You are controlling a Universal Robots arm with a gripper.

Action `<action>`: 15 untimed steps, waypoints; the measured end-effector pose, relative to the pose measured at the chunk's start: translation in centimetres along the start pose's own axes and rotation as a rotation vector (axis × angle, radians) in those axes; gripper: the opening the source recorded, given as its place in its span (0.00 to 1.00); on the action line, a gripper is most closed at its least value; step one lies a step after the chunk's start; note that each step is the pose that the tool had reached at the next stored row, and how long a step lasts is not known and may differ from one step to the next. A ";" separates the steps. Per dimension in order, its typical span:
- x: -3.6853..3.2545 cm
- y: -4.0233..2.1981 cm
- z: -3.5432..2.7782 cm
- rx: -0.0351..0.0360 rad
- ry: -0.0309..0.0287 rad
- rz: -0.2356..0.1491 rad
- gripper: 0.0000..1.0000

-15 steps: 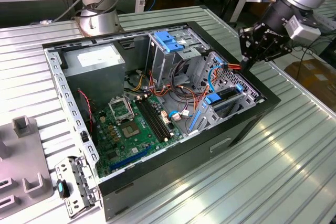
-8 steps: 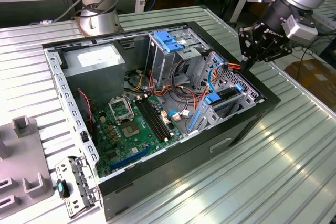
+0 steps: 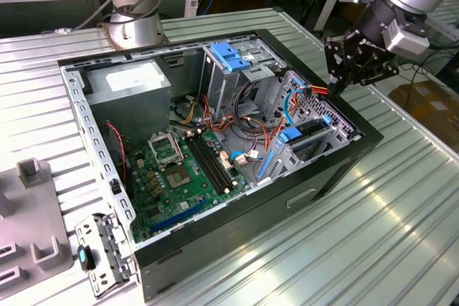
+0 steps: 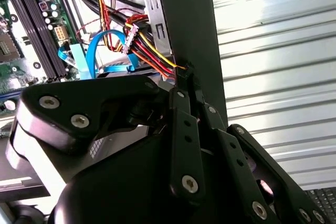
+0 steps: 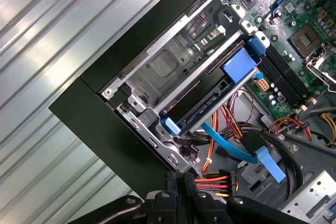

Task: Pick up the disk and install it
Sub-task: 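Insert the first disk wire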

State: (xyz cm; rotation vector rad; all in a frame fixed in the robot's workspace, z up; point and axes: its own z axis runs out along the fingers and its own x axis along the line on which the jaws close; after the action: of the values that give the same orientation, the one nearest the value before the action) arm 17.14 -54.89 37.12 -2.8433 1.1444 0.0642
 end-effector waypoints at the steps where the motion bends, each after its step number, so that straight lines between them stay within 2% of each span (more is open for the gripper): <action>1: -0.05 0.05 0.00 0.0003 0.0001 0.004 0.17; 7: -0.57 0.56 0.01 0.0008 0.0008 0.011 0.17; 15: -0.58 0.56 0.01 0.0007 0.0008 0.012 0.17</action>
State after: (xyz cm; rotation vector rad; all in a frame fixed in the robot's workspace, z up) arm 16.34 -54.89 37.12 -2.8365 1.1609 0.0634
